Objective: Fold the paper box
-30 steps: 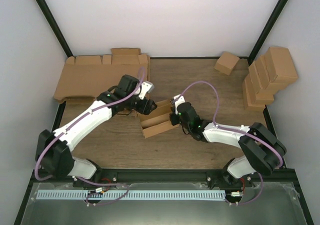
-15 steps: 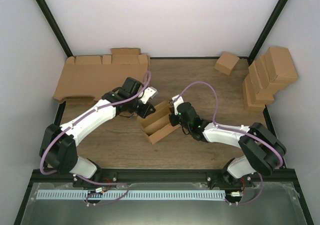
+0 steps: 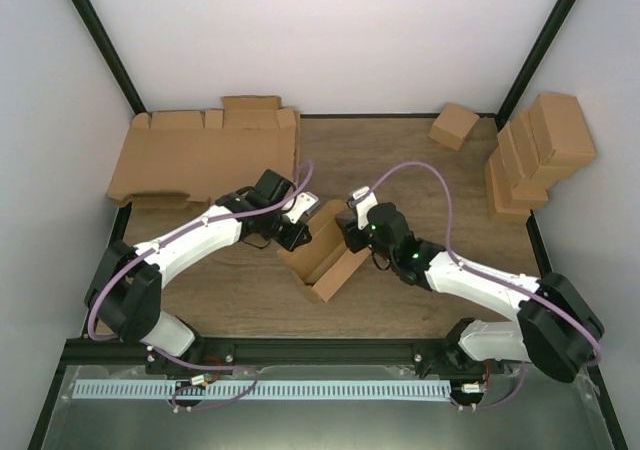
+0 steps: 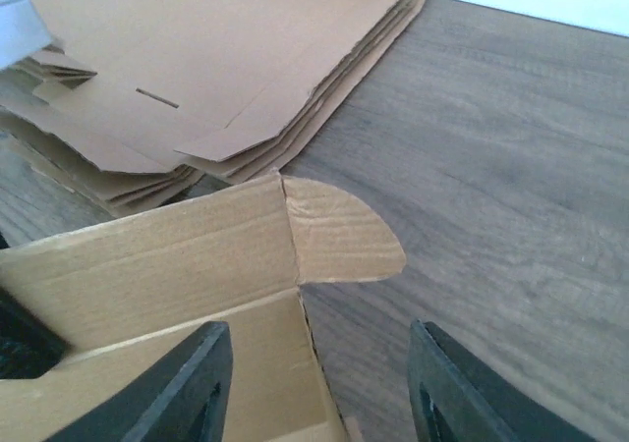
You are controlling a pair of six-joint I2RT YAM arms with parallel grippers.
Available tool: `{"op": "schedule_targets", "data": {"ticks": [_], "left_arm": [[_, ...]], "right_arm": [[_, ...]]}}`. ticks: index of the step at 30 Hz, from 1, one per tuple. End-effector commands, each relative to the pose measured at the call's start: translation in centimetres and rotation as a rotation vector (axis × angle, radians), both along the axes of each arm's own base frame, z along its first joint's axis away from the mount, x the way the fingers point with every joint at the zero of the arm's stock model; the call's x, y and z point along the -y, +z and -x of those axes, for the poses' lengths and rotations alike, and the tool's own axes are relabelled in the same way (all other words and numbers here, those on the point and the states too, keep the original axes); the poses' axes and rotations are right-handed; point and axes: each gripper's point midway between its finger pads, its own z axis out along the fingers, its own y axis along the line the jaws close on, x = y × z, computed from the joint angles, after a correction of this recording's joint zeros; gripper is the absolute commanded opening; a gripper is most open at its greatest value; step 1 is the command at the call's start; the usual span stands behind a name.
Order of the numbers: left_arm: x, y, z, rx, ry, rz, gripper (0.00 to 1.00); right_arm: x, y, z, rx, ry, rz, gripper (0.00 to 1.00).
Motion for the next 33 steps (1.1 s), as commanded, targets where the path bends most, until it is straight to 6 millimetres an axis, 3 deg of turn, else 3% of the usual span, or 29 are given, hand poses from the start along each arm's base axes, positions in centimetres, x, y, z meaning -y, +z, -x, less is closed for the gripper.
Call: {"op": "schedule_targets", "data": {"ticks": [1, 3, 9, 11, 13, 18, 19, 23, 33], "left_arm": [[0.5, 0.4, -0.3, 0.018, 0.006, 0.016, 0.07], [0.5, 0.3, -0.3, 0.017, 0.009, 0.014, 0.07], [0.6, 0.4, -0.4, 0.018, 0.023, 0.012, 0.07], [0.5, 0.6, -0.5, 0.021, 0.035, 0.013, 0.11], [0.6, 1.0, -0.4, 0.025, 0.04, 0.026, 0.19], [0.9, 2.2, -0.3, 0.041, 0.049, 0.084, 0.31], [1.0, 2.4, -0.2, 0.039, 0.049, 0.094, 0.29], [1.2, 2.4, 0.0, 0.024, 0.05, 0.109, 0.04], [1.5, 2.1, 0.7, -0.011, 0.039, 0.127, 0.04]], "right_arm": [[0.8, 1.5, 1.4, -0.047, -0.001, 0.0, 0.55], [1.7, 2.1, 1.9, -0.078, -0.029, 0.0, 0.58], [5.2, 1.5, 4.5, -0.277, -0.203, -0.064, 0.72], [5.2, 1.9, 6.2, -0.36, -0.208, -0.182, 0.82], [4.8, 1.5, 7.8, -0.455, -0.193, -0.289, 0.83], [2.1, -0.6, 11.2, -0.693, -0.091, -0.503, 0.8], [1.5, -0.7, 11.5, -0.712, -0.062, -0.535, 0.78], [0.3, -1.2, 11.6, -0.757, -0.029, -0.598, 0.73], [-1.6, -0.3, 10.8, -0.758, 0.033, -0.625, 0.55]]}}
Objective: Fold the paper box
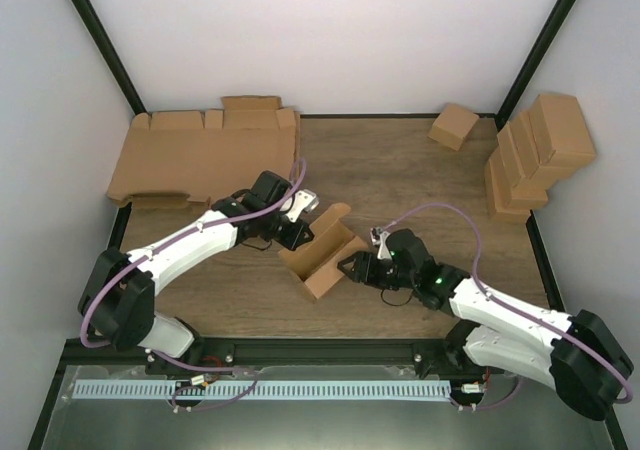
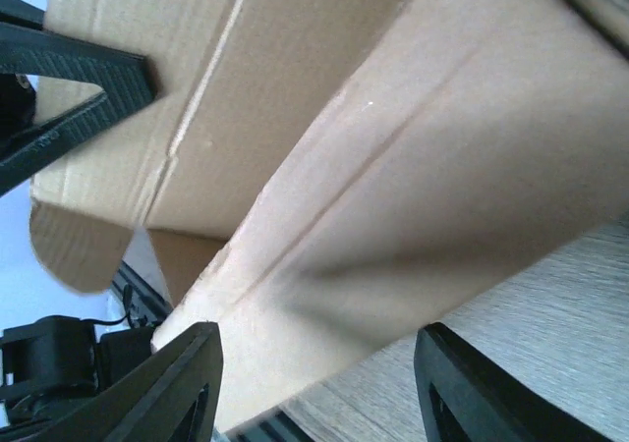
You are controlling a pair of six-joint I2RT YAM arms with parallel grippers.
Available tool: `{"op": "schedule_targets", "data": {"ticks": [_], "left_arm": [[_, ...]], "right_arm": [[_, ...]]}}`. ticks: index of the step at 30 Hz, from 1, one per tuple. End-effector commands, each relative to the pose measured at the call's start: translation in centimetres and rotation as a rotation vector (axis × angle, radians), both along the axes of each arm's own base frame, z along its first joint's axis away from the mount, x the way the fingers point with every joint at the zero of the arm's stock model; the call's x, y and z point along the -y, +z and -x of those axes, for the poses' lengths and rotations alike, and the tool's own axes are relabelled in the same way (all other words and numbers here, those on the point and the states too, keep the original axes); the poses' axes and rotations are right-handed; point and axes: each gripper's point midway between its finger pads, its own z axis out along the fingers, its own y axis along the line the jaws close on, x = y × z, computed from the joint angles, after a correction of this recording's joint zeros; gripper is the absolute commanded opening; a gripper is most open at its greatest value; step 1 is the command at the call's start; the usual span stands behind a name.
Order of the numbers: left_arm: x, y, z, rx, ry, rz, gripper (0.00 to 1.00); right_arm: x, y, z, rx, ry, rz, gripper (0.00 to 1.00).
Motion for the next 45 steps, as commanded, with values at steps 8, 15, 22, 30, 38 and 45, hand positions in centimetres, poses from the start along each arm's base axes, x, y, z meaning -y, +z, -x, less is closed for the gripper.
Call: {"op": "schedule_targets", "data": {"ticks": [8, 15, 22, 30, 38, 45], "left_arm": [[2.6, 0.5, 2.4, -0.066, -0.091, 0.102, 0.04], [3.4, -0.2, 3.7, -0.115, -0.143, 0.115, 0.05], [2.0, 0.1, 2.2, -0.029, -0.072, 0.028, 0.6], [1.1, 1.0, 1.0, 0.021, -0.008, -0.019, 0.67], [0.6, -0.6, 1.9, -0.032, -0.004, -0.032, 0.68], [-0.3, -2.9, 2.3, -0.066, 0.014, -0.088, 0.6]], "right_arm": [[-3.0, 4.3, -1.4, 0.081, 0.053, -0.137, 0.45], [-3.6, 3.5, -2.2, 0.098, 0.067, -0.101, 0.44], [-2.9, 3.8, -3.2, 0.197, 0.079, 0.013, 0.6], [-0.9, 4.4, -4.8, 0.319, 0.101, 0.203, 0.68], [2.3, 3.8, -8.3, 0.351, 0.095, 0.236, 0.63], [1.3, 1.7, -9.7, 0.328, 0.147, 0.221, 0.5]]}}
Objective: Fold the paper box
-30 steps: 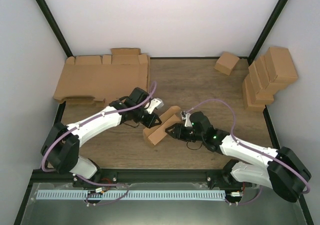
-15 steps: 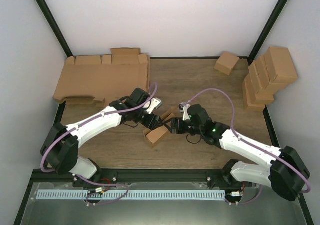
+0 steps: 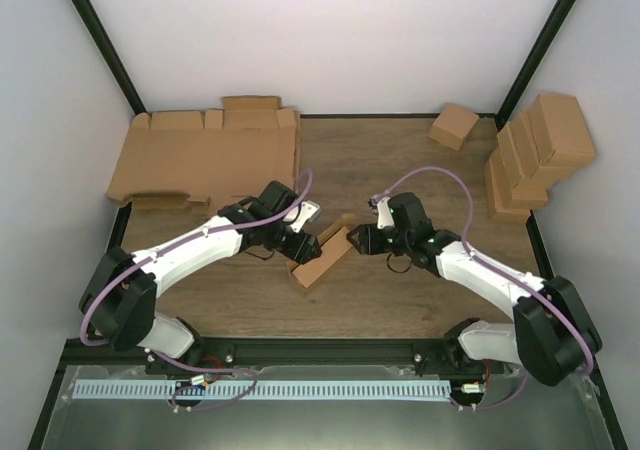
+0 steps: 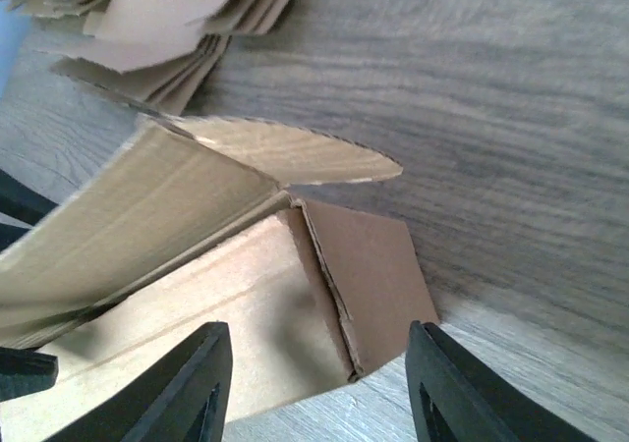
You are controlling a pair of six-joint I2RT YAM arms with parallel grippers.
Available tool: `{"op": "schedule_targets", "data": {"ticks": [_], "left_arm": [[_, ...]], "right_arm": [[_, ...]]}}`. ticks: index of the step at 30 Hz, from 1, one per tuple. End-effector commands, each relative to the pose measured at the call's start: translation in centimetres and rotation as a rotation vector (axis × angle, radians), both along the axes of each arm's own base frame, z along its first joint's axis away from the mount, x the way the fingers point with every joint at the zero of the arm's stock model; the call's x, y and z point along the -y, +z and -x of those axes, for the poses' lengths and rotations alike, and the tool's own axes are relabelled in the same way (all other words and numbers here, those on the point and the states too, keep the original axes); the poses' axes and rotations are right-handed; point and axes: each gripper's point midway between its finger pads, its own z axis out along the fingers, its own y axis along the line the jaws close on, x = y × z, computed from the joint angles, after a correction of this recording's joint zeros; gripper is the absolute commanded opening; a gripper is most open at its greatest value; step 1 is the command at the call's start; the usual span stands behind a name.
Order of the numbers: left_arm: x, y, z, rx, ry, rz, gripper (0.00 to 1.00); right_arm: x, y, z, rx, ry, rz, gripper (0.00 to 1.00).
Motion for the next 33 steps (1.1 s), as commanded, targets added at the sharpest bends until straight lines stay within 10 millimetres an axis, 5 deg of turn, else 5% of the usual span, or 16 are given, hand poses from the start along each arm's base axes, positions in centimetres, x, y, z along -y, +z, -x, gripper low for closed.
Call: {"op": "schedule_targets", "data": {"ticks": [1, 6, 14, 22, 28, 33], "left_arm": [[-0.8, -1.6, 0.2, -0.011, 0.017, -0.055, 0.59], [-1.6, -2.5, 0.0, -0.01, 0.028, -0.109, 0.55], [-0.9, -2.5, -0.8, 0.017, 0.001, -0.102, 0.61], [1.9, 3.3, -1.5, 0.084, -0.066, 0.045, 0.74], [0.6, 3.1, -0.8, 0.071, -0.035, -0.053, 0.77], [-2.0, 4.7, -0.5, 0.064, 0.157, -0.079, 0.77]], "right_arm": [[-1.5, 0.6, -1.4, 0.037, 0.066, -0.032, 0.47], [-1.9, -1.5, -1.2, -0.014, 0.095, -0.035, 0.37], [-0.8, -1.7, -0.5, -0.025, 0.079, 0.016, 0.35], [0.1, 0.8, -0.2, 0.045, 0.068, 0.027, 0.44], [0.4, 4.0, -2.0, 0.248, 0.115, 0.113, 0.5], [-0.1, 6.4, -3.6, 0.442, 0.19, 0.178, 0.62]]}}
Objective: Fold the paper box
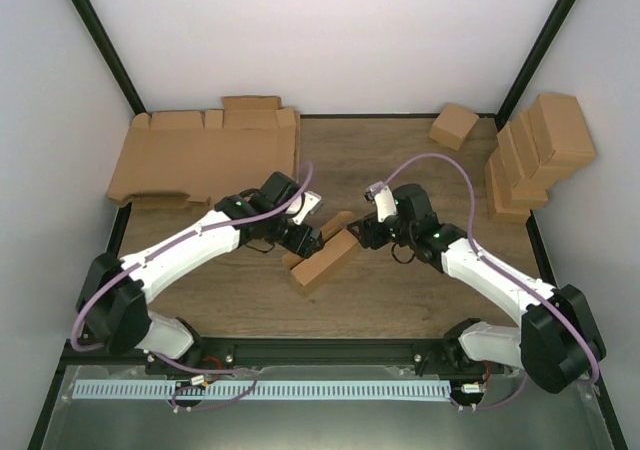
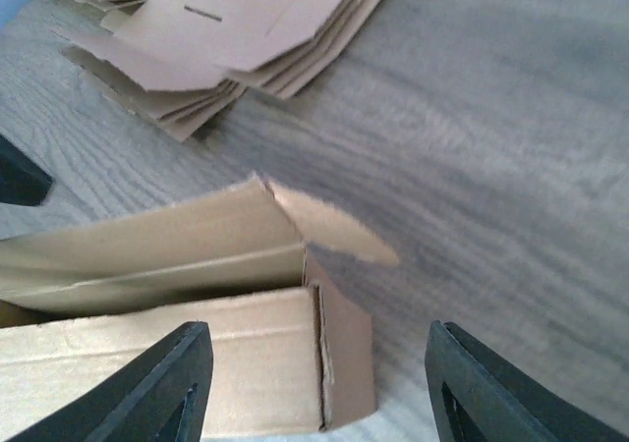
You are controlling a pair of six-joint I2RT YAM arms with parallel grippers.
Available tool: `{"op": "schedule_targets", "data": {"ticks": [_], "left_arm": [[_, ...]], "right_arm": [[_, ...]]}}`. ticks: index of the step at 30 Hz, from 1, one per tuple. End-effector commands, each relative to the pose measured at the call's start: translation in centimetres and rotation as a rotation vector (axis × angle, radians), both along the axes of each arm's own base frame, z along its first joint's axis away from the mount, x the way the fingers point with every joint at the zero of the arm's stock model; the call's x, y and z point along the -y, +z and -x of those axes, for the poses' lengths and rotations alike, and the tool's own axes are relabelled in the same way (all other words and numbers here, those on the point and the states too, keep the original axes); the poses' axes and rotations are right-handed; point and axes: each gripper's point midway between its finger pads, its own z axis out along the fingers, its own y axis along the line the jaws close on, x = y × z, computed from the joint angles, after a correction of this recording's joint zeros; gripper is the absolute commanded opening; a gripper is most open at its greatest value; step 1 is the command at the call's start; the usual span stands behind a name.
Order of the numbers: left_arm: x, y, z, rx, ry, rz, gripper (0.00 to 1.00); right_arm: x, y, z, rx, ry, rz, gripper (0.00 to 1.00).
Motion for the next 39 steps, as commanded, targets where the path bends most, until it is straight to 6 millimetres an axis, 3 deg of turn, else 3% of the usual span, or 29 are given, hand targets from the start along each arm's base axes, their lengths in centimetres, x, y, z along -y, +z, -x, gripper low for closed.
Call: {"op": "schedule_targets", "data": {"ticks": [1, 4, 6, 9, 12, 16, 21, 23, 27, 34, 39], "left_arm": [[-3.0, 2.6, 0.4, 0.01, 0.216, -0.004, 0.79], [-6.0, 5.3, 0.7, 0.028, 0.493, 0.072, 0.91], [-6.0, 6.9, 1.9, 0.008, 0.551, 0.21, 0.99], [-6.2, 8.0, 3.0, -0.03, 0.628, 0.358, 1.0], [-6.9, 7.2, 3.9, -0.072, 0.687, 0.389, 1.0], [-7.5, 5.4, 4.9, -0.146, 0.756, 0.403, 1.0], [-6.8, 4.2, 6.4, -0.206, 0.73, 0.392, 1.0], [-7.1, 3.6, 6.9, -0.219, 0.751, 0.393, 0.9], [-7.3, 2.5, 7.2, -0.251, 0.794, 0.434, 0.61], [-6.4, 1.9, 7.4, -0.273, 0.796, 0.429, 0.59], [-5.9, 1.5, 7.5, -0.289, 0.792, 0.444, 0.59]], "right_arm": [[-0.6, 4.7, -2.6, 0.286, 0.098, 0.083, 0.63], [-0.9, 5.4, -2.5, 0.398, 0.212, 0.165, 0.65], [-1.4, 5.2, -2.1, 0.412, 0.299, 0.204, 0.66], [-1.6, 4.1, -2.4, 0.383, 0.388, 0.297, 0.68], [-1.6, 3.2, -3.1, 0.35, 0.453, 0.382, 0.68], [-3.1, 3.8, -2.4, 0.387, 0.625, 0.37, 0.67], [-3.4, 3.6, -1.9, 0.411, 0.75, 0.405, 0.66], [-3.2, 2.8, -1.8, 0.398, 0.773, 0.428, 0.65], [-2.8, 2.0, -2.8, 0.412, 0.739, 0.473, 0.59], [-3.3, 2.7, -4.2, 0.471, 0.695, 0.455, 0.53], [-3.5, 1.7, -4.0, 0.435, 0.72, 0.445, 0.53]]}}
